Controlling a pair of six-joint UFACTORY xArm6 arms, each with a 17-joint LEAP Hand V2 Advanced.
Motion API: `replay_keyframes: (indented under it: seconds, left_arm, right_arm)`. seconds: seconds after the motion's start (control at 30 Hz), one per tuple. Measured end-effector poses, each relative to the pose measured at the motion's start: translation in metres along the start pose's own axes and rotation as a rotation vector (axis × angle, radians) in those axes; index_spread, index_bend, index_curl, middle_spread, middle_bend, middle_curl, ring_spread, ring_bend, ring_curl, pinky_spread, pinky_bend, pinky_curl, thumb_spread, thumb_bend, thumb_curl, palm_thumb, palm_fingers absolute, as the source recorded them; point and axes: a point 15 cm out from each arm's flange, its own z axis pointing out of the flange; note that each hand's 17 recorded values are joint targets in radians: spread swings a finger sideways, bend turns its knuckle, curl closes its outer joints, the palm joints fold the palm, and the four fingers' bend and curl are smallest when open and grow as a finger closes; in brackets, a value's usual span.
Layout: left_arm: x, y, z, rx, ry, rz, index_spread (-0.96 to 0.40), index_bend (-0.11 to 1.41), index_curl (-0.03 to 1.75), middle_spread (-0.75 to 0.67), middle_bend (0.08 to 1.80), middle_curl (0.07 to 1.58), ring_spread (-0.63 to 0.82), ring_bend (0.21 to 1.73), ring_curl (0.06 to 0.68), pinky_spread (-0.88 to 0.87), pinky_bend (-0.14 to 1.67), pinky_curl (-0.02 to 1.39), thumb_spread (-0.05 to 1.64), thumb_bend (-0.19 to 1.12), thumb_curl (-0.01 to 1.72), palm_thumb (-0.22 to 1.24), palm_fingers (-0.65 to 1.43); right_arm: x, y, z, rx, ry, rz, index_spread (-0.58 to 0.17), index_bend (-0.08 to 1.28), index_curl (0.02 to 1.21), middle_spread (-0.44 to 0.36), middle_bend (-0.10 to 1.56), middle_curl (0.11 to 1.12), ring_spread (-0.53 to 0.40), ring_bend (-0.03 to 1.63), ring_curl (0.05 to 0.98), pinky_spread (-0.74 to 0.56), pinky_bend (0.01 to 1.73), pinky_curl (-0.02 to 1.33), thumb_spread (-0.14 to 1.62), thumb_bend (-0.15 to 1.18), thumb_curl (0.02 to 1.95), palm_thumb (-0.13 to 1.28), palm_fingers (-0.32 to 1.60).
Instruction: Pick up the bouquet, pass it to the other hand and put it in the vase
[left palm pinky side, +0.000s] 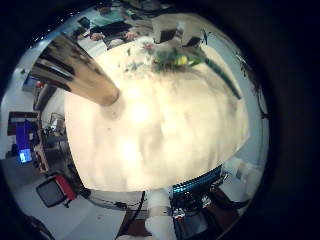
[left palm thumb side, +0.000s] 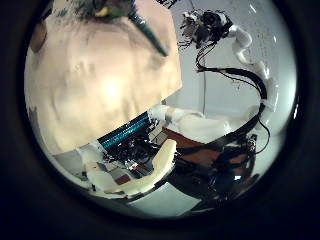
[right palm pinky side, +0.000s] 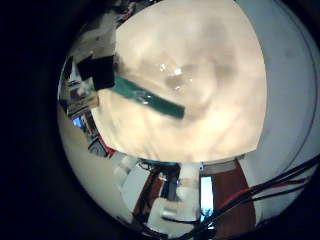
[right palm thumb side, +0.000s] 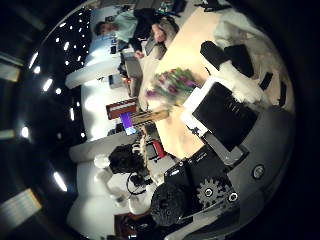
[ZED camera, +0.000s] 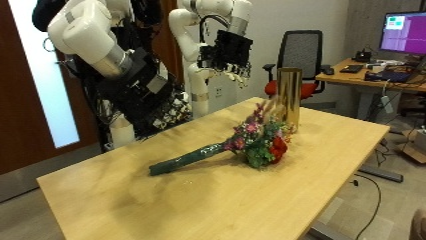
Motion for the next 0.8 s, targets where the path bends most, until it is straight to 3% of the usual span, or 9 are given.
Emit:
replay_keyframes:
  seconds: [0.27,0.37,0.5,0.63,0.67,0.7,0.8]
  left_arm:
    - [0.002,0.001,0.003,-0.003,0.007,0.001,0.25,0.18,0.34,0.51,0.19,0.28,0.63,0.38,0.228,0.56,0.19,0.3,0.83,-0.03,0.32,0.28,0.01]
    - [0.004,0.0,0.004,-0.004,0.011,0.003,0.25,0.18,0.35,0.51,0.19,0.28,0.63,0.38,0.228,0.56,0.19,0.29,0.84,-0.03,0.32,0.28,0.01]
    - [0.003,0.0,0.002,-0.002,0.01,0.004,0.25,0.18,0.35,0.51,0.19,0.28,0.63,0.38,0.23,0.56,0.19,0.29,0.84,-0.03,0.31,0.28,0.01]
    - [0.004,0.0,0.002,0.0,0.012,0.005,0.25,0.18,0.35,0.51,0.19,0.28,0.63,0.38,0.231,0.56,0.19,0.29,0.84,-0.03,0.31,0.28,0.01]
    - [0.004,0.0,0.002,0.0,0.011,0.006,0.25,0.18,0.35,0.51,0.19,0.28,0.63,0.38,0.231,0.56,0.19,0.29,0.84,-0.03,0.31,0.28,0.01]
    - [0.004,0.001,0.002,-0.001,0.012,0.005,0.25,0.18,0.35,0.51,0.19,0.28,0.63,0.38,0.231,0.56,0.19,0.29,0.84,-0.03,0.31,0.28,0.01]
    - [0.004,0.001,0.002,0.002,0.012,0.007,0.25,0.18,0.35,0.51,0.19,0.28,0.63,0.38,0.232,0.56,0.19,0.29,0.84,-0.03,0.31,0.28,0.01]
  right_arm:
    - [-0.007,0.013,-0.006,-0.004,0.011,-0.006,-0.31,0.96,1.09,-0.123,1.38,0.74,-0.202,1.42,0.66,-0.19,1.29,0.83,0.79,-0.01,0.83,1.22,1.1]
    - [-0.005,0.016,-0.003,-0.018,0.019,-0.005,-0.31,0.93,1.07,-0.131,1.33,0.73,-0.2,1.42,0.65,-0.23,1.25,0.82,0.91,-0.04,0.77,1.05,1.12]
    - [0.007,0.025,0.011,-0.074,0.064,-0.002,-0.314,0.83,1.02,-0.143,1.25,0.69,-0.215,1.35,0.608,-0.33,1.16,0.75,0.95,-0.05,0.69,0.93,1.1]
    - [0.018,0.034,0.03,-0.15,0.144,-0.013,-0.316,0.65,0.96,-0.162,1.1,0.65,-0.238,1.27,0.564,-0.46,1.02,0.68,0.96,-0.04,0.62,0.84,0.8]
    - [0.021,0.037,0.038,-0.175,0.166,-0.017,-0.308,0.61,0.95,-0.161,1.07,0.64,-0.246,1.21,0.559,-0.48,0.96,0.67,0.98,-0.03,0.59,0.83,0.6]
    - [0.024,0.039,0.046,-0.196,0.179,-0.019,-0.295,0.56,0.9,-0.151,1.0,0.61,-0.212,1.09,0.522,-0.34,0.77,0.64,0.99,-0.03,0.57,0.82,0.2]
    - [0.028,0.043,0.066,-0.244,0.206,-0.03,-0.287,0.49,0.79,-0.134,0.91,0.56,-0.163,1.0,0.448,-0.18,0.67,0.54,1.01,-0.02,0.53,0.82,0.16]
